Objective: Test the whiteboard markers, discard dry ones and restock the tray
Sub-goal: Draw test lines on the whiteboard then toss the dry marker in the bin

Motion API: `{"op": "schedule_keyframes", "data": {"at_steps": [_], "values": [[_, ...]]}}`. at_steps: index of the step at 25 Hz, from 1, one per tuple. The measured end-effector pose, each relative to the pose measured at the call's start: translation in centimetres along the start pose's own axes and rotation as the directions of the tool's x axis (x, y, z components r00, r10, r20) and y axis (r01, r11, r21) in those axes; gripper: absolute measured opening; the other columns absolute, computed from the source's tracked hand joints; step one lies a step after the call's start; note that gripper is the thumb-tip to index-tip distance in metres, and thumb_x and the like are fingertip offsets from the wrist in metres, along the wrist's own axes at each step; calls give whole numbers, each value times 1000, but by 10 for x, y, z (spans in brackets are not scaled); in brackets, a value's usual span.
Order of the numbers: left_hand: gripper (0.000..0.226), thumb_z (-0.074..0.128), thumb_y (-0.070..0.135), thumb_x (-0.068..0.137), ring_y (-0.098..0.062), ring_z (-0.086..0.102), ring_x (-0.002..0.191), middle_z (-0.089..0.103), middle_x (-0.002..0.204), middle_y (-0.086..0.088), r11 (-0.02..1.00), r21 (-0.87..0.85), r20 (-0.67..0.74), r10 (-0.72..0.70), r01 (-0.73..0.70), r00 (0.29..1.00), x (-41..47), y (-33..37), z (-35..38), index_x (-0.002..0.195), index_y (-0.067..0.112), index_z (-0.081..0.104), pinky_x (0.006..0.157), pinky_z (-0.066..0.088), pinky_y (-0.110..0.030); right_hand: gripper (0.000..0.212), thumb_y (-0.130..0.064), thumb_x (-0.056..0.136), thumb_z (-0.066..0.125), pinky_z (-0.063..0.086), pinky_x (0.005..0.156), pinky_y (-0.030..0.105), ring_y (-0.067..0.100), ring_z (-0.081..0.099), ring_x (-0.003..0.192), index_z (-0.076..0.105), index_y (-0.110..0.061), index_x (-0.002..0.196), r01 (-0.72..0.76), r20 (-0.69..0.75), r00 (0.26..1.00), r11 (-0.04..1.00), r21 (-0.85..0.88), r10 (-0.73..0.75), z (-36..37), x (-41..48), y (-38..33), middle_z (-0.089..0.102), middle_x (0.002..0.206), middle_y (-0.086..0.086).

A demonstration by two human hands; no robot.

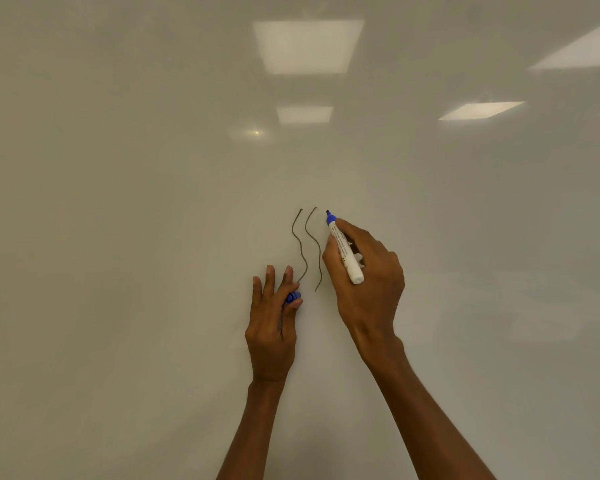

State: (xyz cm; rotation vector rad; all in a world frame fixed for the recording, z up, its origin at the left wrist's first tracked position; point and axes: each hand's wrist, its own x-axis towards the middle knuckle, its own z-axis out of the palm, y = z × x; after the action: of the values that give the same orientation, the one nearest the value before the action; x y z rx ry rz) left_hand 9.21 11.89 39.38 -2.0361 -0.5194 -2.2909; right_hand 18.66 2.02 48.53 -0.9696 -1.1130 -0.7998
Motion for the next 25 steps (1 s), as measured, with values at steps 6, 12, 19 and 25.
{"op": "schedule_keyframes", "data": {"at_steps": [6, 12, 19, 25], "values": [[50, 44, 39, 103, -9, 22, 150, 45, 147, -8, 1000, -14, 3, -9, 9, 1000, 1, 1, -1, 138, 4, 48, 114, 36, -38, 45, -34, 84, 62, 52, 60, 30, 27, 68, 63, 70, 4, 106, 154, -42, 986, 976, -156, -163, 2, 4, 2, 72, 81, 15], [47, 45, 37, 103, -8, 22, 150, 43, 147, -5, 1000, -14, -15, 21, -21, 1000, 2, 0, -1, 140, 8, 44, 106, 43, -48, 33, -36, 91, 59, 43, 62, 24, 22, 67, 64, 64, -7, 106, 167, 25, 986, 950, -265, -166, -23, -61, 15, 70, 78, 10], [45, 45, 34, 103, -5, 22, 149, 34, 154, 14, 998, -38, -21, 41, -42, 999, 2, 6, -2, 140, 9, 43, 113, 37, -43, 38, -38, 88, 61, 45, 64, 23, 13, 61, 65, 69, -9, 112, -3, 32, 999, 991, -131, 7, -31, -56, 1, 70, 82, 5], [50, 42, 39, 104, -8, 22, 150, 43, 149, -4, 999, -44, 6, -29, 29, 1000, 0, 4, 0, 139, 4, 47, 115, 36, -38, 34, -40, 90, 60, 48, 64, 34, 12, 57, 66, 71, -14, 110, -79, -56, 996, 995, -56, 76, -29, 18, -5, 70, 84, 0]]}}
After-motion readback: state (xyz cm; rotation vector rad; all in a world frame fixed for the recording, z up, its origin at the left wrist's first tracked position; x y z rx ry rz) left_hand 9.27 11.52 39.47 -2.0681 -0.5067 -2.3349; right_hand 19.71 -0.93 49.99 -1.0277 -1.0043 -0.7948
